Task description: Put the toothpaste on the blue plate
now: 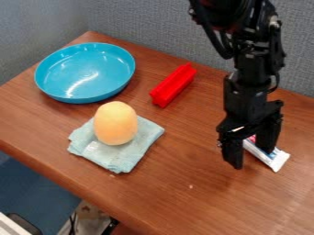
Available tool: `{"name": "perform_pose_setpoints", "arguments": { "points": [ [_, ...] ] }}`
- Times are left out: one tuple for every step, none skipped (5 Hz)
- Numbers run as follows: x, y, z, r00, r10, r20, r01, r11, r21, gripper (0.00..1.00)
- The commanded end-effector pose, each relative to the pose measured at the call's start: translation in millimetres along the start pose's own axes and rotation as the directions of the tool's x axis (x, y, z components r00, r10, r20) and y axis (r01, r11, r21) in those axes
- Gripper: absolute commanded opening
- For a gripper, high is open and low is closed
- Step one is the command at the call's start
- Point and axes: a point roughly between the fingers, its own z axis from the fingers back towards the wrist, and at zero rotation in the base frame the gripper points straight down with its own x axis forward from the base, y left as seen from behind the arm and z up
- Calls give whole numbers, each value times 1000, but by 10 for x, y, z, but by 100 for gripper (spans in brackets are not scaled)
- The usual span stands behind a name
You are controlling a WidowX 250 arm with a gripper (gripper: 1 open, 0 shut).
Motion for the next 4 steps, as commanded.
{"name": "perform_pose_setpoints", "arguments": {
  "points": [
    [-84, -152, 86, 1000, -26, 5, 26, 998, -50, 100],
    [-83, -203, 58, 1000, -27, 9, 27, 998, -58, 100],
    [-77, -255, 22, 1000, -25, 15, 26, 998, -63, 100],
    [-67, -311, -28, 999, -23, 25, 25, 997, -68, 100]
  ]
}}
